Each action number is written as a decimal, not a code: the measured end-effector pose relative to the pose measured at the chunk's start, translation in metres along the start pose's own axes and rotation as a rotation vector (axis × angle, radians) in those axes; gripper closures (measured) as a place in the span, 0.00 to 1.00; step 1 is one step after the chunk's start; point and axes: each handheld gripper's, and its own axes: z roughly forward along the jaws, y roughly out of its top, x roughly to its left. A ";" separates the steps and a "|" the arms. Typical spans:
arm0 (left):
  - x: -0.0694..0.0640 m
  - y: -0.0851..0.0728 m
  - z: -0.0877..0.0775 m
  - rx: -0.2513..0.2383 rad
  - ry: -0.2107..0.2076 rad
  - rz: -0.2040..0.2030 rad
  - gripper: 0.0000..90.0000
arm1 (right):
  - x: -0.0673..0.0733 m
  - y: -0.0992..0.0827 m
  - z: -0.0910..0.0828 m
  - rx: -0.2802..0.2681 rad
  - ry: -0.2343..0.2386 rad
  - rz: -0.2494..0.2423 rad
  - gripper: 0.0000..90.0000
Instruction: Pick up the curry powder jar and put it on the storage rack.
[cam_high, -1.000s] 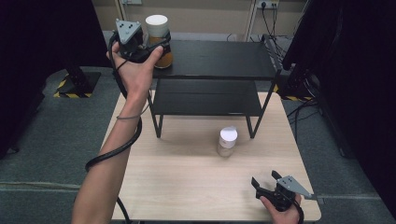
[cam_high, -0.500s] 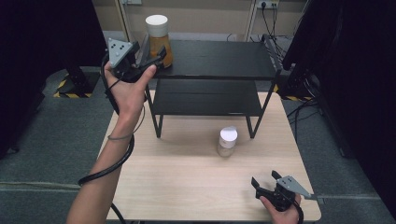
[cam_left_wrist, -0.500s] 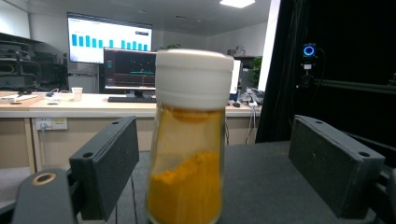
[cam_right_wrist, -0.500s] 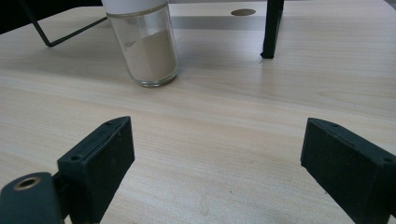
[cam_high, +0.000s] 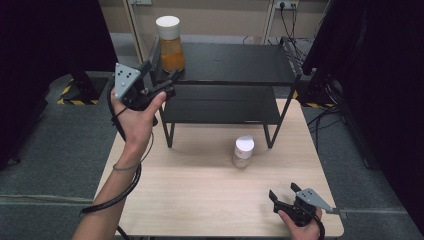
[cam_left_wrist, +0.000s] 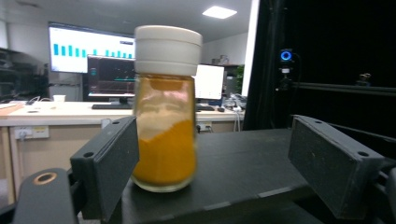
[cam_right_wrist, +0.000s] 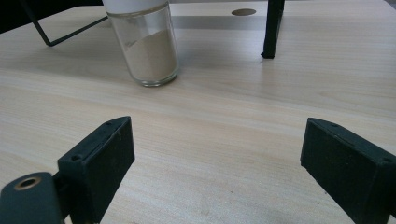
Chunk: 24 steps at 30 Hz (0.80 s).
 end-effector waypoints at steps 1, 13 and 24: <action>-0.001 -0.002 -0.002 -0.002 -0.002 0.003 0.18 | 0.000 0.000 0.000 0.000 0.000 0.000 0.11; -0.003 -0.038 -0.032 -0.002 -0.041 0.014 0.18 | 0.000 0.000 0.000 0.002 0.001 0.002 0.11; -0.006 -0.074 -0.052 0.039 -0.091 0.020 0.18 | -0.001 0.000 0.000 -0.002 0.001 0.003 0.11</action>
